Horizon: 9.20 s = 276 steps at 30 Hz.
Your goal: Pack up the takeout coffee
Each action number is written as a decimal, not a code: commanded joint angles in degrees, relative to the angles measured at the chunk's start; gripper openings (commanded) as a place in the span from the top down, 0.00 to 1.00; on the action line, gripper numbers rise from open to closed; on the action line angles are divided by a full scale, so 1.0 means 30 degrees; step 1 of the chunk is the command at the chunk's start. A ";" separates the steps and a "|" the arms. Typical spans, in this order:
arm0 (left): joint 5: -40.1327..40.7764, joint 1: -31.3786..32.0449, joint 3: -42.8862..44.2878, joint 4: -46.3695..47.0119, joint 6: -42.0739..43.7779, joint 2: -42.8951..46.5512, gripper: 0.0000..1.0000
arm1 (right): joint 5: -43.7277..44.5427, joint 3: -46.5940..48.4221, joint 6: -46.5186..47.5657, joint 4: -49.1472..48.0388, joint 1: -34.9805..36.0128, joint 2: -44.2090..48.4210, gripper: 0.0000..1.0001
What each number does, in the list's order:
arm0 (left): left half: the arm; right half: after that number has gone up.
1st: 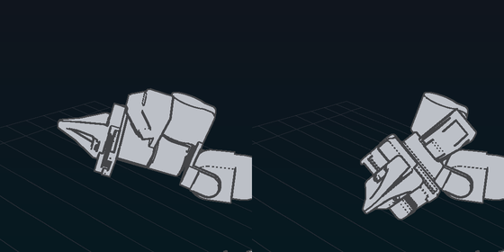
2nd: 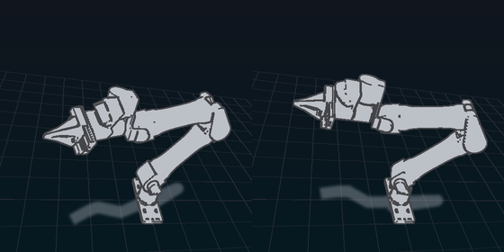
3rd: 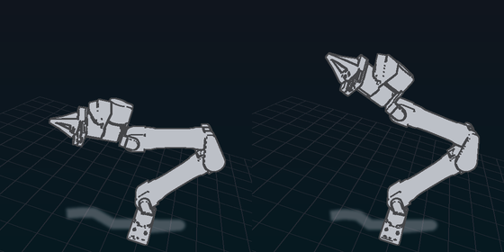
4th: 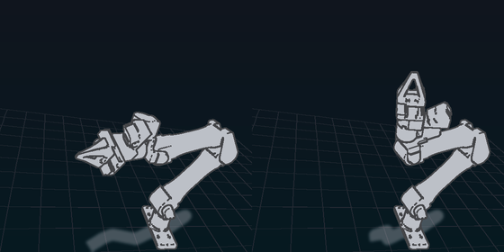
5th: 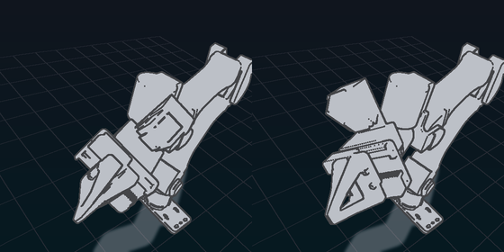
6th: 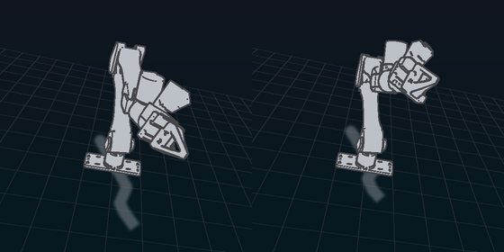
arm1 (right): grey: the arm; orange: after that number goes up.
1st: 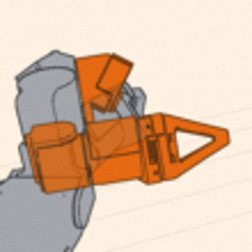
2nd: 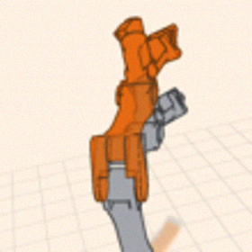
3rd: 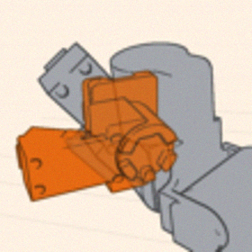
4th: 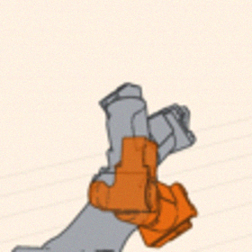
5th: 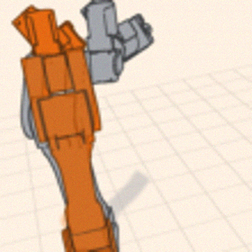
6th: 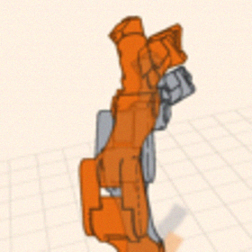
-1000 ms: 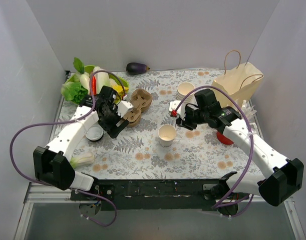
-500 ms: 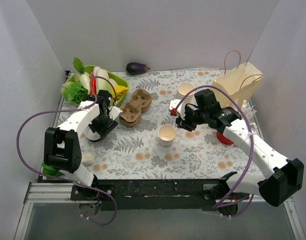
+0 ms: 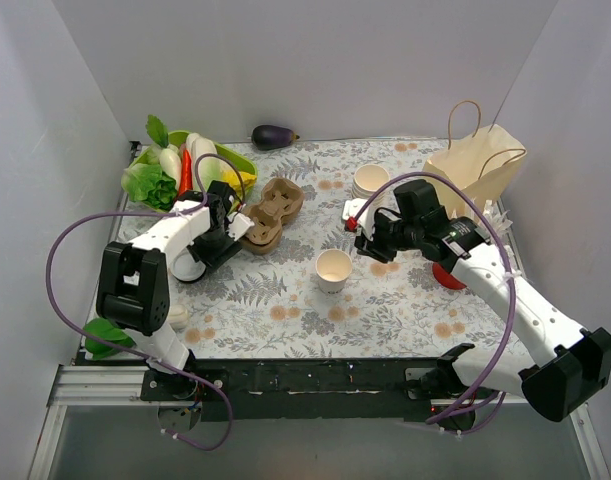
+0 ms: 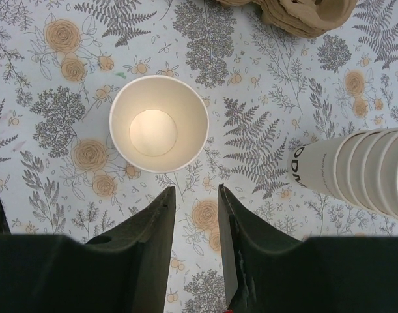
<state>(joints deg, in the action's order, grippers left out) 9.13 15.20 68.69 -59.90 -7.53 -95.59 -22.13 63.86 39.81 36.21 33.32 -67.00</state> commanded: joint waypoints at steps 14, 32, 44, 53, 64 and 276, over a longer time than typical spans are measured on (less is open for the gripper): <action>0.1206 0.0148 -0.0981 0.0718 0.0020 -0.0626 0.69 | 0.0229 -0.0133 -0.0088 0.0031 -0.0413 0.0948 0.61; 0.1967 0.0148 0.0219 -0.0450 -0.0742 -0.0687 0.92 | 0.0170 -0.0250 -0.0117 -0.0057 -0.0414 0.0772 0.61; 0.1096 0.0118 0.2210 -0.4079 -0.1532 0.1336 1.00 | -0.0240 0.0511 -0.0116 0.0177 -0.0443 -0.0048 0.61; -0.5346 0.0380 0.5777 -0.6401 -0.2003 0.3296 1.00 | -0.0622 0.2269 -0.2100 0.0063 -0.0414 -0.1279 0.61; -1.8970 0.3193 0.7312 0.1433 -0.3849 0.3824 1.00 | -0.1117 0.4110 -0.5009 -0.0089 -0.1086 -0.2536 0.56; -1.7749 0.5538 -0.3618 1.9380 -1.7588 0.1425 0.34 | -0.4781 0.4321 -0.6503 0.1584 -0.2083 -0.8662 0.34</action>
<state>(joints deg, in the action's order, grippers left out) -44.47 31.24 55.68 -2.15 -60.88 -90.72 -35.31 77.45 21.08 41.74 27.44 -95.18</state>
